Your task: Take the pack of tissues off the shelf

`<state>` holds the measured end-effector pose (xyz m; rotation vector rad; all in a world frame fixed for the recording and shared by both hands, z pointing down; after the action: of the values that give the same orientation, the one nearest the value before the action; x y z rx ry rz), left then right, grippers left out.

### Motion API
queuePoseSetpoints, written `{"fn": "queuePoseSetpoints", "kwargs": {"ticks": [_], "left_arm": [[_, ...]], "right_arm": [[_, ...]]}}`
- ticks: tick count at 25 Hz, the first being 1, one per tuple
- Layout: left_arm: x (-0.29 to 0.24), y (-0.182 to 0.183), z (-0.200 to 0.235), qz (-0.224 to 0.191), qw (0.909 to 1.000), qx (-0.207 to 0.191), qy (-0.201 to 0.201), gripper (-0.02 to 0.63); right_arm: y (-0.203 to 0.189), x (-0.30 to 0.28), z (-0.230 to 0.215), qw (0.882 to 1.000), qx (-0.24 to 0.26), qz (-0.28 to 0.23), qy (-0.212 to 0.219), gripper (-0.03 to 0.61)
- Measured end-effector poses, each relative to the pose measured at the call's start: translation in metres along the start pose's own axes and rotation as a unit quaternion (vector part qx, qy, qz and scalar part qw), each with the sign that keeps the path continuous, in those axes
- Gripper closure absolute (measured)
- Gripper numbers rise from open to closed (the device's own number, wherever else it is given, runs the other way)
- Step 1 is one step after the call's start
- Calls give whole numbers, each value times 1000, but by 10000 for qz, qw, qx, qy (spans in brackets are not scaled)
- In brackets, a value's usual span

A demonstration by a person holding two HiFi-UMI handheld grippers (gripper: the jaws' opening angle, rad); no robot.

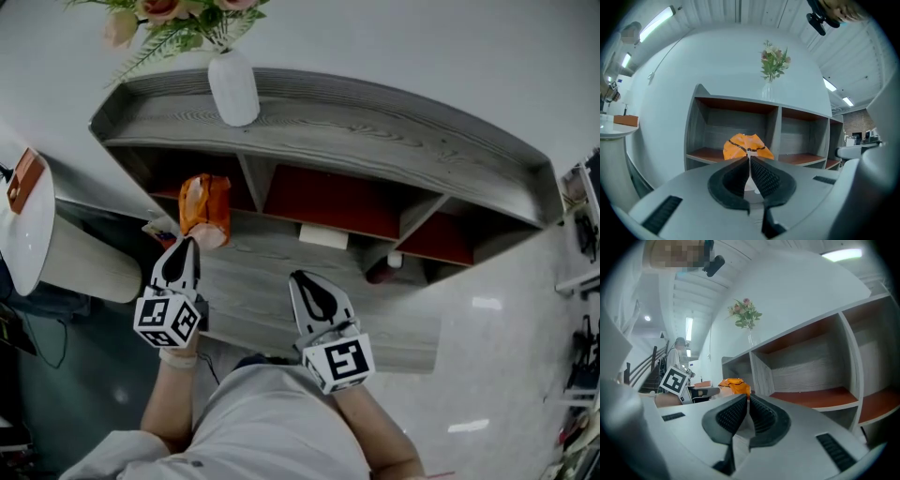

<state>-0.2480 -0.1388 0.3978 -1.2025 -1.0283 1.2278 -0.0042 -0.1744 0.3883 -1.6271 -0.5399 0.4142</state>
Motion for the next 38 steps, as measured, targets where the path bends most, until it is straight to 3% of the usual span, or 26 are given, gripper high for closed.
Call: {"fn": "queuePoseSetpoints", "kwargs": {"ticks": [9,19,26,38], "left_arm": [[52,-9,-21,-13,9997,186,-152,588],[61,-16,-86,33,9938,293,-1070,588],[44,-11,-134,-9,9824,340,-1839,588],[9,-11,-199,61,9550,392,-2939,588]], "right_arm": [[-8,27,10,9999,-36,63,85,552],[-5,76,-3,9992,12,-27,-387,552],[3,114,-25,9948,62,-138,-1004,552],[17,164,-59,9789,210,-273,-2016,552]]}}
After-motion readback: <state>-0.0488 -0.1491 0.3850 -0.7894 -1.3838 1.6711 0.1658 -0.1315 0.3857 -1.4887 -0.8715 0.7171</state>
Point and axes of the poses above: the fingertips, and each gripper's own axes: x backward along the fingers, z to its left, y out of its top, the point moved 5 cm from there along x, backward along the fingers, and after that the axes turned 4 degrees about -z, right-handed, at the moved point
